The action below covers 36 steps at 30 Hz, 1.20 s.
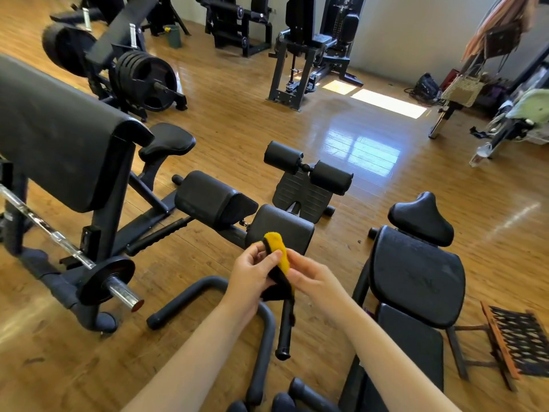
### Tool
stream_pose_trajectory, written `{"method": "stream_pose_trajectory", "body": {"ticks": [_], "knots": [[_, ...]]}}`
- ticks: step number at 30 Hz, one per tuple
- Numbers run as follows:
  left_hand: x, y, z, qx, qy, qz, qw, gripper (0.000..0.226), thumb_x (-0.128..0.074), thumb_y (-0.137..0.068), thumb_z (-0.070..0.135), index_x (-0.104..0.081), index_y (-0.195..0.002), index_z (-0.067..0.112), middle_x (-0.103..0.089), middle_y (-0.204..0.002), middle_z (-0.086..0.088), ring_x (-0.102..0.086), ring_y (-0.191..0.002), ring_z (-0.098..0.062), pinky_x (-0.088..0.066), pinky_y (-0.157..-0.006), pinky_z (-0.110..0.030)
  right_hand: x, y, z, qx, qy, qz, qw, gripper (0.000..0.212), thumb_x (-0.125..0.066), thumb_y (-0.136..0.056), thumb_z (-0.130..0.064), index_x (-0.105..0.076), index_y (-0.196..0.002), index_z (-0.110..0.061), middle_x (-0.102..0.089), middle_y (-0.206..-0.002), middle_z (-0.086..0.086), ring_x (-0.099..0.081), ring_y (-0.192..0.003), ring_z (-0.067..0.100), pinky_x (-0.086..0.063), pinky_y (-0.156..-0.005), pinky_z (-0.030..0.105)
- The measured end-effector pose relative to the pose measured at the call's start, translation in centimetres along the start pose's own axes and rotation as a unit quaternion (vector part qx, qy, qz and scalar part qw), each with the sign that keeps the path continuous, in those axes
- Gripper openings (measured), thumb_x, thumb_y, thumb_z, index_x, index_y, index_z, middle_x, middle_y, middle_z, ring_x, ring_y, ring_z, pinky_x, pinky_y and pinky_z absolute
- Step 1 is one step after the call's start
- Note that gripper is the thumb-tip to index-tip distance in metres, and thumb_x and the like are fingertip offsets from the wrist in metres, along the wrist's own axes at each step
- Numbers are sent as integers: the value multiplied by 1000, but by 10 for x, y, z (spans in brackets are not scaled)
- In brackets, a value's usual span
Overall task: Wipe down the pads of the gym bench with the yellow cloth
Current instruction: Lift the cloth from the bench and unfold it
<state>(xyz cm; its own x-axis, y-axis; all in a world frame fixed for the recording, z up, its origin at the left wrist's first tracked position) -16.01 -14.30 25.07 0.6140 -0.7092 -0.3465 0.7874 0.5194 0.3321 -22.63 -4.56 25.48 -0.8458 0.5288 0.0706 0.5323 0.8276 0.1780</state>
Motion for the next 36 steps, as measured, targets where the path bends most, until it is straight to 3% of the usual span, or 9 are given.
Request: {"method": "stream_pose_trajectory", "body": {"ticks": [3, 7, 10, 15, 22, 26, 29, 32, 36], "knots": [[-16, 6, 7, 7, -16, -106, 994, 30, -51, -91, 13, -56, -118, 25, -67, -111, -2, -63, -104, -16, -54, -79, -28, -2, 2, -2, -15, -152, 29, 988, 33, -57, -86, -24, -58, -118, -30, -68, -109, 3, -63, -104, 23, -53, -87, 40], [-22, 18, 23, -157, -305, -129, 930, 52, -52, -91, 12, -34, -132, 38, -58, -114, 13, -54, -109, 2, -46, -90, -17, 6, 8, 0, -51, -355, 36, 933, 32, -54, -83, -24, -62, -113, -14, -68, -104, 11, -67, -95, 22, -55, -71, 29], [-30, 30, 30, -292, -448, -81, 841, 61, -62, -85, 22, -26, -132, 38, -46, -117, 14, -40, -110, 6, -33, -96, -9, 3, 10, 3, -83, -402, 21, 912, 44, -50, -82, -35, -57, -116, -9, -68, -110, 15, -65, -101, 27, -55, -73, 32], [-30, 29, 32, -347, -480, -20, 806, 75, -70, -77, 33, -32, -141, 19, -37, -132, 13, -22, -128, -1, -17, -110, -27, -5, 16, -1, -90, -424, -8, 901, 46, -49, -82, -38, -55, -118, -9, -68, -110, 11, -64, -103, 25, -54, -80, 35], [-40, 30, 14, -347, -585, -128, 722, 57, -53, -89, 38, -24, -137, 32, -18, -144, 16, 0, -138, -5, 4, -116, -35, -2, 22, 8, -115, -407, 44, 905, 49, -62, -75, -34, -55, -117, -10, -64, -109, 13, -60, -104, 29, -50, -74, 34], [-26, 32, 25, -306, -392, -81, 864, 27, -58, -87, 27, -59, -114, 34, -46, -135, 15, -25, -135, 0, -12, -114, -23, 6, 23, 10, -106, -442, 91, 886, 48, -55, -80, -30, -49, -122, -5, -64, -116, 17, -64, -103, 30, -56, -70, 36], [9, 14, 10, -66, -161, 15, 985, 48, -62, -82, 33, -47, -126, 26, -48, -136, 3, -40, -129, -13, -33, -102, -26, 15, 22, 16, -128, -492, 123, 852, 52, -53, -83, -27, -39, -129, -8, -53, -128, 18, -60, -107, 32, -54, -74, 40], [2, 13, -26, 149, 28, -105, 983, 57, -59, -79, 36, -46, -129, 12, -58, -127, -12, -56, -116, -25, -43, -97, -36, 17, 21, 18, -135, -488, 121, 853, 52, -56, -79, -25, -41, -126, -9, -53, -127, 18, -59, -108, 33, -54, -75, 41], [-4, 9, -19, 107, 90, -91, 986, 36, -61, -78, 21, -58, -112, 11, -71, -100, -9, -68, -92, -22, -55, -69, -28, 31, 20, 18, -146, -292, 183, 927, 35, -51, -90, -20, -47, -123, -8, -63, -107, 9, -64, -93, 24, -53, -66, 31]]}}
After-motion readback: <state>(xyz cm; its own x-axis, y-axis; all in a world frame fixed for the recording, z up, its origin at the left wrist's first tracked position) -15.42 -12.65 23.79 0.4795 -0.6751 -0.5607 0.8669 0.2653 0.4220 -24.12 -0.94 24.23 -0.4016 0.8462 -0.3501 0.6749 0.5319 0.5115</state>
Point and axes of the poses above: each hand's wrist, its own y-axis away from the middle knuckle, its own x-axis out of the back of the hand, z = x × y, the point moved 7 cm from there along -y, towards the middle knuckle
